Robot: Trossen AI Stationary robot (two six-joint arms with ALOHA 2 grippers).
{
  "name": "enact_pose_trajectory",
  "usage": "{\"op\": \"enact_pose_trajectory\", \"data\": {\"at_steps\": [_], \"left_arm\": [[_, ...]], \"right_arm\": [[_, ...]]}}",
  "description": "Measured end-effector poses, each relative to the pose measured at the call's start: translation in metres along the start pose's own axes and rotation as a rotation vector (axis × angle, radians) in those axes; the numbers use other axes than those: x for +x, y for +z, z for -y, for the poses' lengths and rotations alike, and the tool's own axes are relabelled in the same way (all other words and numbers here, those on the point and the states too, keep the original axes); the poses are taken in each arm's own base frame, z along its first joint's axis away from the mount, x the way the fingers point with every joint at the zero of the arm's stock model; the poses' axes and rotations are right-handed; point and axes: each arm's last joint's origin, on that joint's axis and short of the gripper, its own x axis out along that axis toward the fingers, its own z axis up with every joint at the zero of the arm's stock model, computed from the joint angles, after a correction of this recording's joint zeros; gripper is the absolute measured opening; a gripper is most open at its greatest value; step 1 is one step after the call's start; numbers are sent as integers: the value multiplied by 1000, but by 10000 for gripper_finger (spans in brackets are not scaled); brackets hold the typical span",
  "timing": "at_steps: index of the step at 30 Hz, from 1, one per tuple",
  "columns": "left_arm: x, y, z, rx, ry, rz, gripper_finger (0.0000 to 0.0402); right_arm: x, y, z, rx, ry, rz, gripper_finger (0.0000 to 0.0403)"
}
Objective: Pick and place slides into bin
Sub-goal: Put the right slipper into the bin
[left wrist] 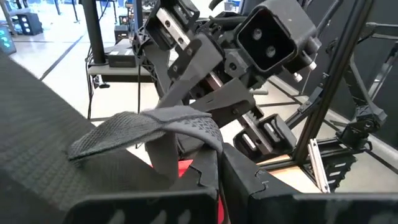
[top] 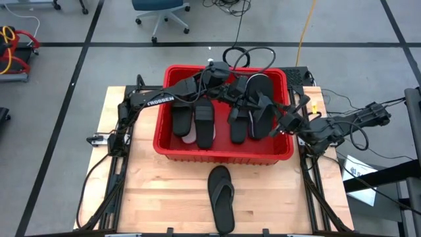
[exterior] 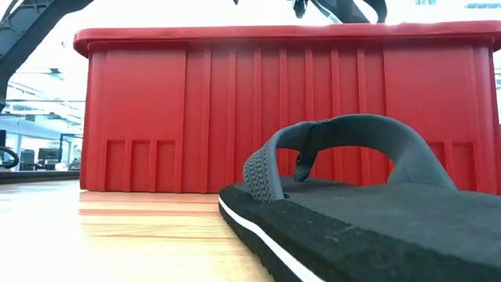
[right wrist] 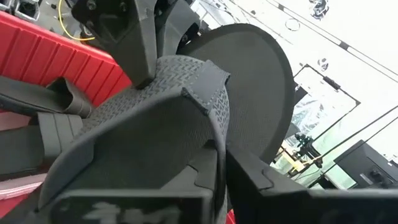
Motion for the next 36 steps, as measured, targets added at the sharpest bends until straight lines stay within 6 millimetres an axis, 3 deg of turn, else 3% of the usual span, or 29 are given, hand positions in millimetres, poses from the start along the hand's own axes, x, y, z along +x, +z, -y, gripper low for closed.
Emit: {"op": "enact_pose_trajectory", "data": {"at_steps": [12, 24, 36], "left_arm": [[0, 0, -2, -8, 76, 2, 27], [-2, -2, -7, -15, 145, -17, 128], [-15, -22, -23, -114, 196, -196, 138]], "right_arm": [[0, 0, -1, -19, -8, 6, 3], [10, -4, 6, 13, -87, -49, 1], [28, -12, 16, 166, -207, -121, 0]]}}
